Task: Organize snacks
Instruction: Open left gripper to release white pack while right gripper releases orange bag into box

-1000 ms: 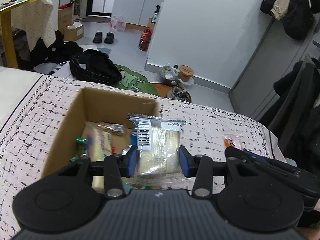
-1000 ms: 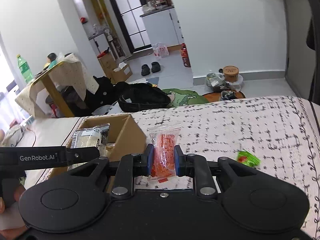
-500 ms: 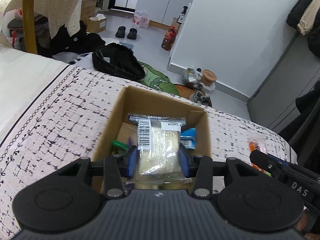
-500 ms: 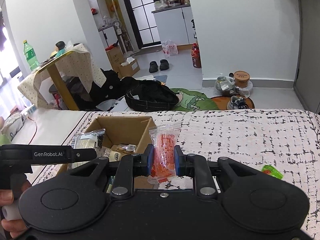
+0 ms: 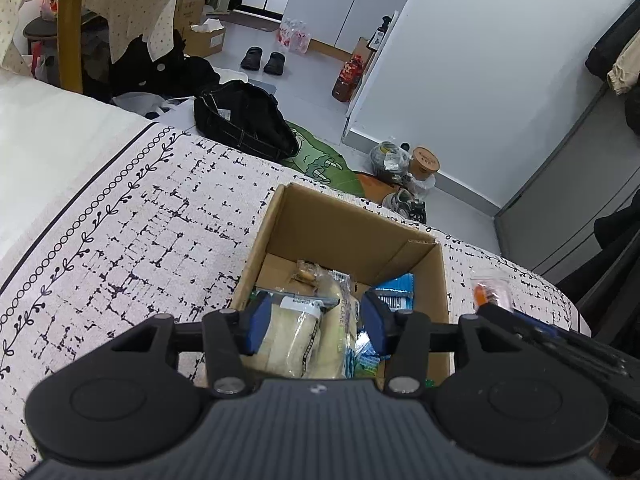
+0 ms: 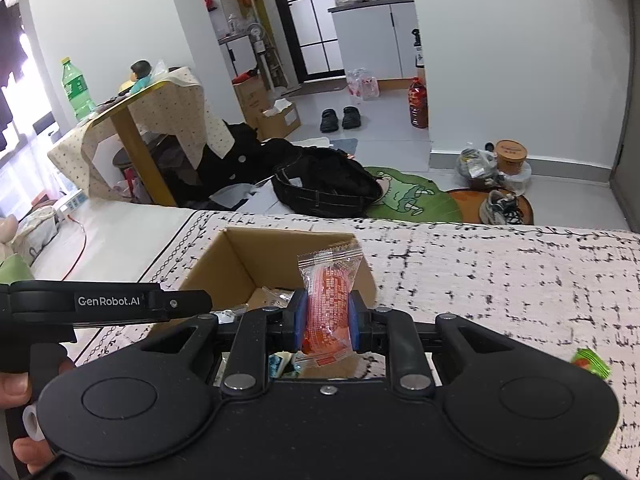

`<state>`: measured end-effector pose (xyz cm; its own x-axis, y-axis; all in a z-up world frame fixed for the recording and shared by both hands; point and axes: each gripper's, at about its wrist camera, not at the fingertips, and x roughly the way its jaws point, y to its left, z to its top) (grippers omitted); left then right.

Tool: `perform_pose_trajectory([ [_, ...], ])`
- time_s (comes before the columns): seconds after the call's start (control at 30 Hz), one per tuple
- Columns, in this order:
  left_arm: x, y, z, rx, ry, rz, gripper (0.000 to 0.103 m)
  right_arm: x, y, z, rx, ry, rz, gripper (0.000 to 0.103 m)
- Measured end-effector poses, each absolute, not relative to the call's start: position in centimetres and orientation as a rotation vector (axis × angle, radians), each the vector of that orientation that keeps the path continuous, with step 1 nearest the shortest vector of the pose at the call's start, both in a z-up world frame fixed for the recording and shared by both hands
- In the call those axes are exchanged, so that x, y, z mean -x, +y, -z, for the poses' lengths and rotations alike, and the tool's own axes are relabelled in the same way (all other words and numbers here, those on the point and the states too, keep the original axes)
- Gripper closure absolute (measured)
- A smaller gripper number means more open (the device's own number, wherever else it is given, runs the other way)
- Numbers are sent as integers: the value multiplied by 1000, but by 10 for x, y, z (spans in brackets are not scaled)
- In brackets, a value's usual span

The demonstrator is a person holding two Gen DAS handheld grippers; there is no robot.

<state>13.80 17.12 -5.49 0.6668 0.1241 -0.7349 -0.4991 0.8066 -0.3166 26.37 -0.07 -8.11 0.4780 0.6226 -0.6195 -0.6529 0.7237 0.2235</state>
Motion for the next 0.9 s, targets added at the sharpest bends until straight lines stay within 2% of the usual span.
perform_pose_trajectory([
  [0.2, -137, 171, 51, 532, 762, -364, 53, -267, 11, 79, 11, 739, -813, 81],
  [0.27, -137, 171, 51, 533, 762, -365, 52, -269, 13, 80, -14, 745, -837, 75],
  [0.33, -137, 171, 50, 533, 761, -367, 49, -268, 12, 80, -16, 744, -836, 71],
  [0.43, -137, 168, 49, 526, 757, -375, 43, -268, 4, 79, -15, 739, -820, 70],
  [0.5, -139, 166, 49, 521, 761, -375, 35, -271, -6, 79, -28, 743, -797, 69],
  [0.63, -142, 158, 48, 522, 773, -363, 28, -274, -24, 77, -49, 744, -748, 59],
  [0.7, -145, 151, 49, 515, 782, -358, 24, -276, -36, 78, -59, 744, -720, 57],
  [0.9, -150, 131, 51, 496, 801, -341, 21, -279, -68, 81, -91, 747, -659, 52],
])
